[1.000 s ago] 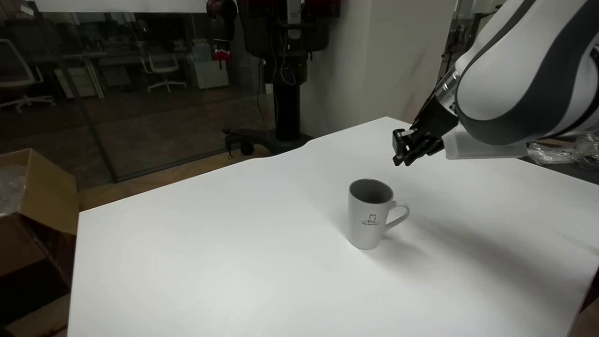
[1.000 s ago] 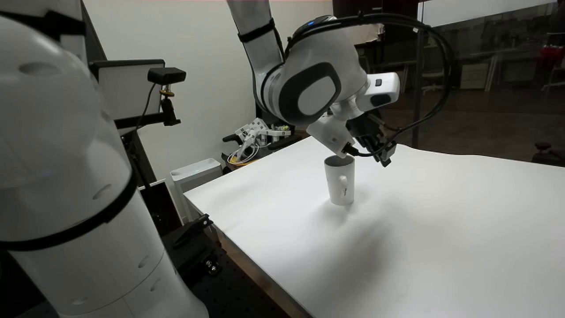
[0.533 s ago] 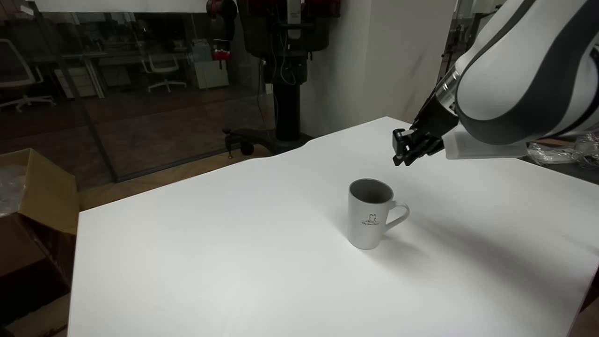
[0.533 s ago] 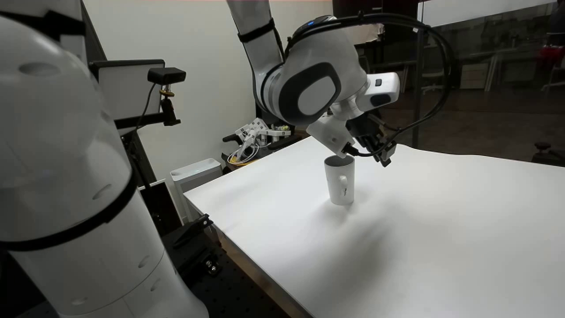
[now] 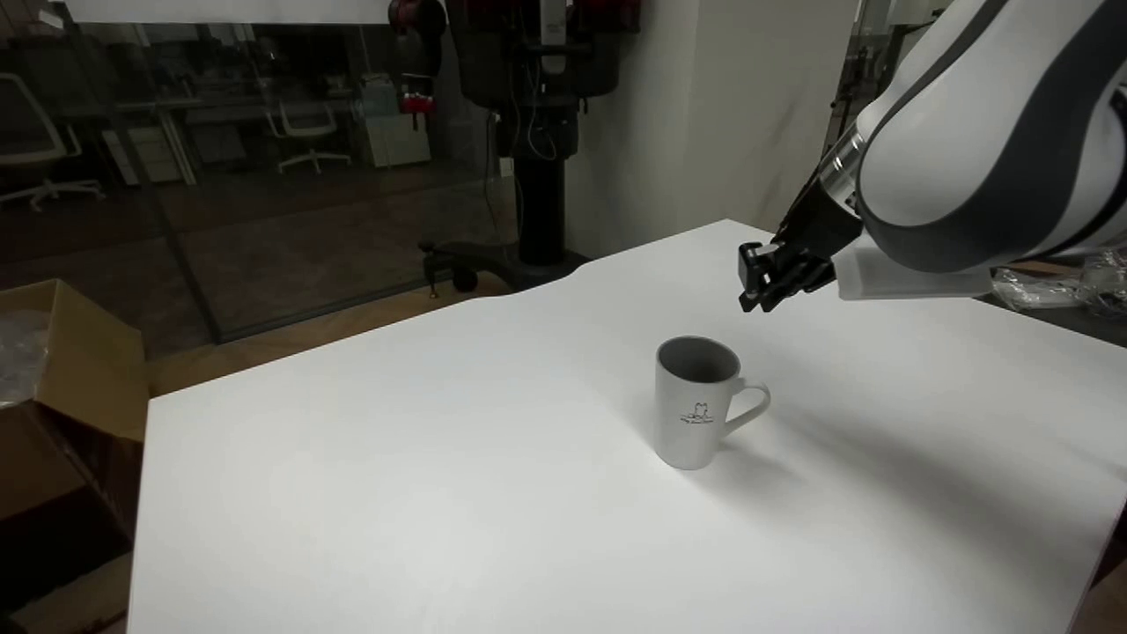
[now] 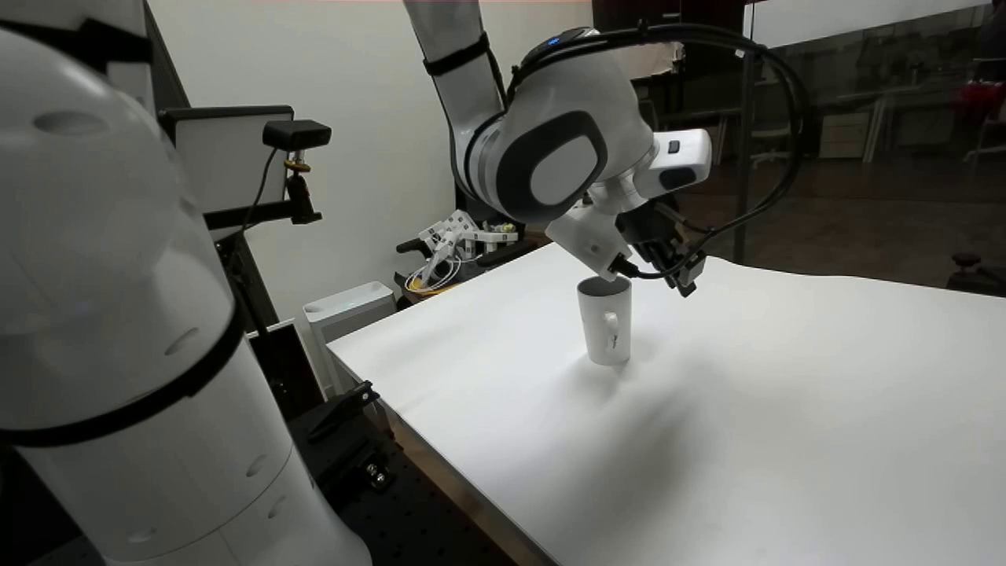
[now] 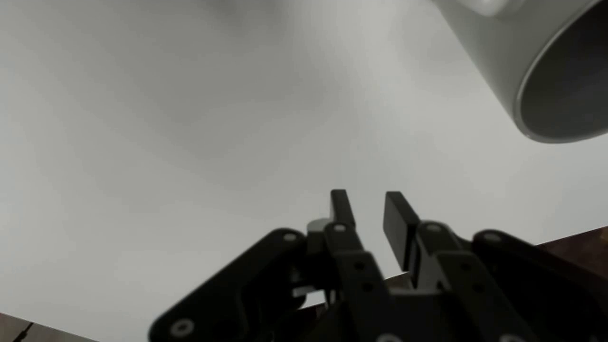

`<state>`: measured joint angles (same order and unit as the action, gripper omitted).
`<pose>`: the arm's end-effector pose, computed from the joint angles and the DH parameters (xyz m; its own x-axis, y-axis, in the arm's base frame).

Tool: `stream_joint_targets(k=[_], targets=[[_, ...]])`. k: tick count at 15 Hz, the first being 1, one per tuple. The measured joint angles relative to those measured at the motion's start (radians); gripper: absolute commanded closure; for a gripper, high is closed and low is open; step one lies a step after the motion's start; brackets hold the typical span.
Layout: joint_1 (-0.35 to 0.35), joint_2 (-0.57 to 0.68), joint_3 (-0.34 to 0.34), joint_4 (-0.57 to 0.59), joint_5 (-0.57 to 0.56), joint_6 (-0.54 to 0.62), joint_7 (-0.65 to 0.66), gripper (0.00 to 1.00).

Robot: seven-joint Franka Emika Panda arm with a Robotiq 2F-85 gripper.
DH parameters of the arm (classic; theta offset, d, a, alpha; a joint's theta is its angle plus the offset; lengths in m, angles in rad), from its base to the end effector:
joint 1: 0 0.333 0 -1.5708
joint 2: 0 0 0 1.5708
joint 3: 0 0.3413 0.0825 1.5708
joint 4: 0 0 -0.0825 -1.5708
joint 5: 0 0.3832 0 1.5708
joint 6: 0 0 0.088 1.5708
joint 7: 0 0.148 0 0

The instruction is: Move the cup to the right then to the left

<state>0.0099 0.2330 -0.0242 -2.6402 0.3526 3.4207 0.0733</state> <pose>0.4843 -0.0506 0.2161 0.7648 -0.4075 0.4991 -0.4028 -0.9069 -0.1232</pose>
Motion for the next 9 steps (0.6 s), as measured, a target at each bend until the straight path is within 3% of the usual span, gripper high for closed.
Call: stream_joint_targets(k=[1,2,3,9], targets=[[0.000,0.000,0.000,0.000,0.000,0.000,0.000,0.74],[0.000,0.000,0.000,0.000,0.000,0.000,0.000,0.49],[0.000,0.000,0.000,0.000,0.000,0.000,0.000,0.49],[0.000,0.001,-0.009,-0.006,-0.048,0.006,0.000,0.08]])
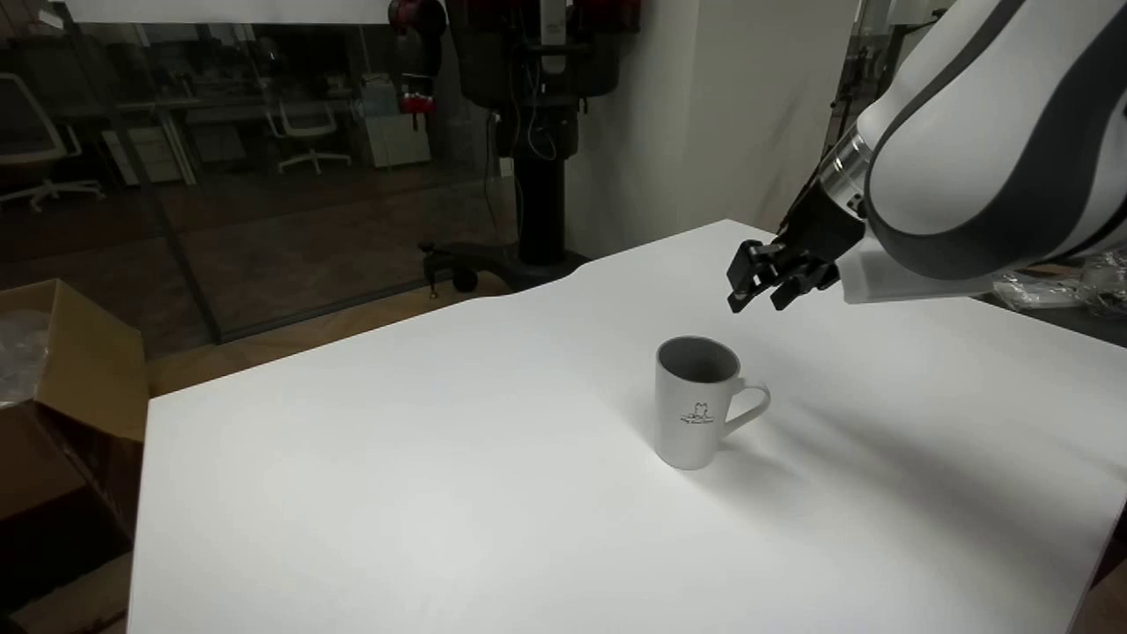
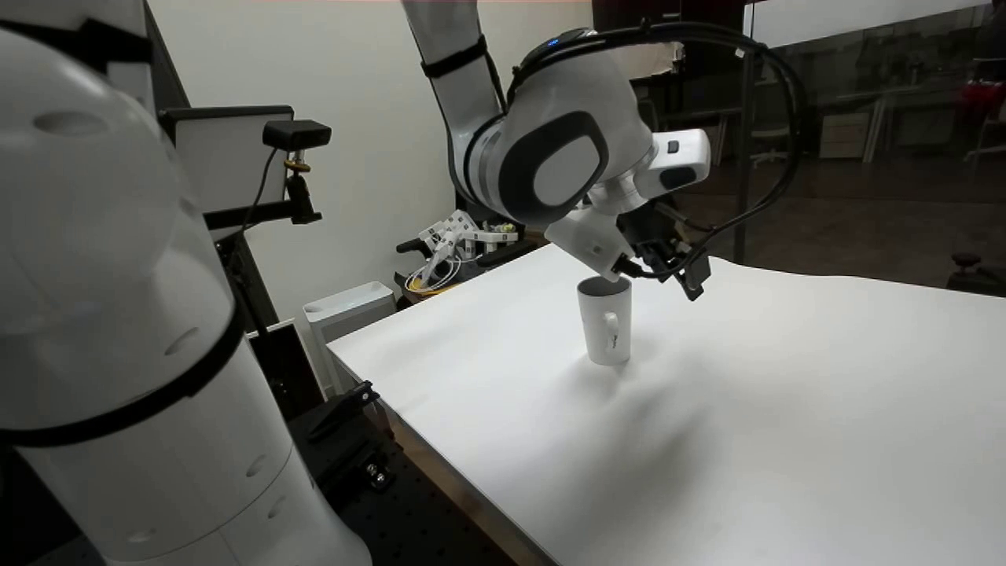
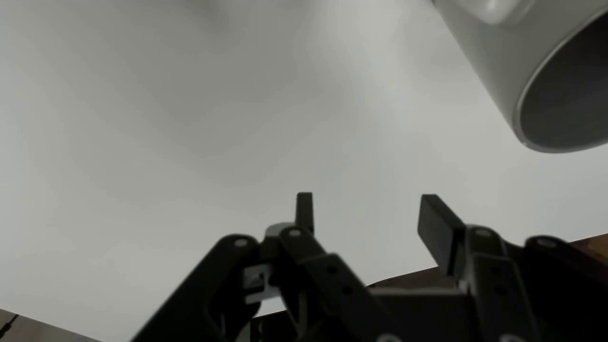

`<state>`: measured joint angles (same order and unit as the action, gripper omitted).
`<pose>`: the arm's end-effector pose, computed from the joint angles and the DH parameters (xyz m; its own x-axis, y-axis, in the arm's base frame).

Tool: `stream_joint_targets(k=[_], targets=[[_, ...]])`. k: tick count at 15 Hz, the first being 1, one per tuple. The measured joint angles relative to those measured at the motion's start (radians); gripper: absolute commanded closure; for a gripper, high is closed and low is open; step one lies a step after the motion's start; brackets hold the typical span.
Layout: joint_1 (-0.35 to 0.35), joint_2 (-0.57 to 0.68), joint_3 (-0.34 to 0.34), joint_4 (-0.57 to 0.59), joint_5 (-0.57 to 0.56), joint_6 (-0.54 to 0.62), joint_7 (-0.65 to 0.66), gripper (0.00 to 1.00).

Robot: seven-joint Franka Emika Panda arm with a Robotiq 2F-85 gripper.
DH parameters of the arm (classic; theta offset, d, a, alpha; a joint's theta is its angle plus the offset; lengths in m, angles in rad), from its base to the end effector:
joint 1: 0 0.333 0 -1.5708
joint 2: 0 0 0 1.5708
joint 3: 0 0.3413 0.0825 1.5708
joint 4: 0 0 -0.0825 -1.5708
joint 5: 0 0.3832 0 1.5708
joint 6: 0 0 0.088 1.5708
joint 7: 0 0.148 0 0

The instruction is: Move the cup to the right then to the left

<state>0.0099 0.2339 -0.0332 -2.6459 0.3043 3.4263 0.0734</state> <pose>0.4838 -0.0495 0.2152 0.7802 -0.3705 0.5041 -0.3689 -0.9232 -0.1075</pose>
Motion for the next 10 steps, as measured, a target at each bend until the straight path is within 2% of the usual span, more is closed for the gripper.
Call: stream_joint_targets(k=[2,3,4,5,10], targets=[[0.000,0.000,-0.004,-0.003,-0.008,0.006,0.000,0.01],[0.000,0.000,-0.005,-0.005,-0.008,0.013,0.000,0.00],[0.001,0.000,-0.006,-0.007,-0.002,0.017,-0.001,0.07],[0.002,0.000,-0.006,-0.009,0.008,0.019,-0.002,0.00],[0.004,-0.001,-0.006,-0.012,0.013,0.022,-0.003,0.00]])
